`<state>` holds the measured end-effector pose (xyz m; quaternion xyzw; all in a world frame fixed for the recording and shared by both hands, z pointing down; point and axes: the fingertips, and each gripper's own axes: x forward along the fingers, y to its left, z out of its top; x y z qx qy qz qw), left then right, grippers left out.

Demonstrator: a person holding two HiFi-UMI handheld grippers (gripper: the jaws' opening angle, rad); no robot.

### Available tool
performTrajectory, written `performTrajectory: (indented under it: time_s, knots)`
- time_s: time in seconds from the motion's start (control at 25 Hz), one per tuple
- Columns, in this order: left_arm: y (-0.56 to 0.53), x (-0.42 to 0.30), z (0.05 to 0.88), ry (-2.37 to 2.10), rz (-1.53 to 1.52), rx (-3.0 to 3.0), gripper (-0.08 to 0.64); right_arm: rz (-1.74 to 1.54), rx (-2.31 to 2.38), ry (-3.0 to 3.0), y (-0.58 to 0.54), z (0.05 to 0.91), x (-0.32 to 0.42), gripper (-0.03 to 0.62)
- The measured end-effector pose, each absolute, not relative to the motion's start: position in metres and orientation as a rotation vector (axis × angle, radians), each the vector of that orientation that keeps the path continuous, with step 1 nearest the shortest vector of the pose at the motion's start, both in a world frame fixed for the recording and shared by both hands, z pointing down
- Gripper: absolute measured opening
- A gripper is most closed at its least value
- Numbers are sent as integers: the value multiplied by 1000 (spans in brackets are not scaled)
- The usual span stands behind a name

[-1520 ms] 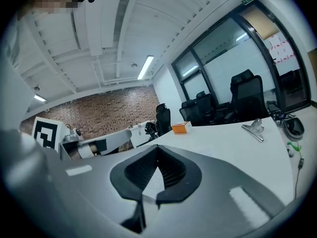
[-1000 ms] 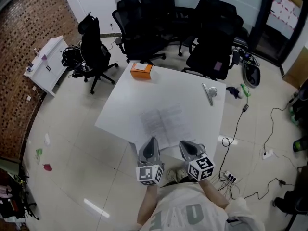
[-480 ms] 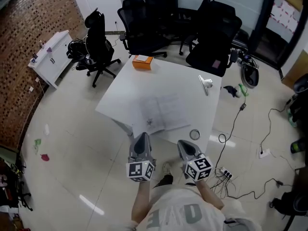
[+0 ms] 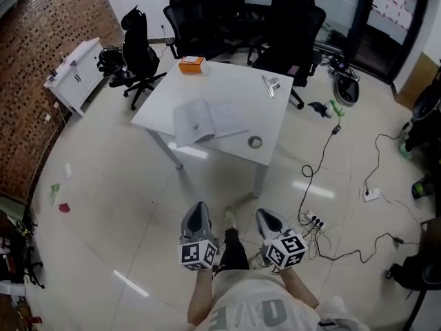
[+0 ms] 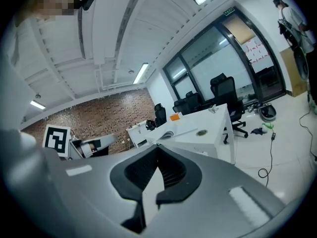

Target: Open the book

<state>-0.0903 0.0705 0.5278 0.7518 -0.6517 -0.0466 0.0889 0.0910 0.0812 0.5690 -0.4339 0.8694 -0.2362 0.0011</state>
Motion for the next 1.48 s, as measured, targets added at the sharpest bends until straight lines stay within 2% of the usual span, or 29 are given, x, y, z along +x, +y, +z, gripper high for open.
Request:
performTrajectory:
  time_s: [0.24, 0.52, 0.72, 1.04, 1.48]
  knots:
    - [139, -60, 510, -1926, -181, 2276, 14, -685, -1326, 2689, 136, 537, 109, 5]
    - [180, -48, 479, -1911, -245, 2345, 14, -621, -1246, 2761, 174, 514, 84, 3]
    - [214, -65, 469, -1931, -288, 2332, 14, -593, -1248, 2802, 211, 511, 65, 2]
    - [235, -77, 467, -1931, -304, 2330, 14, -616, -1304, 2786, 236, 512, 68, 2]
    - [243, -53, 446, -1809, -383, 2400, 14, -613, -1290, 2778, 245, 509, 63, 2]
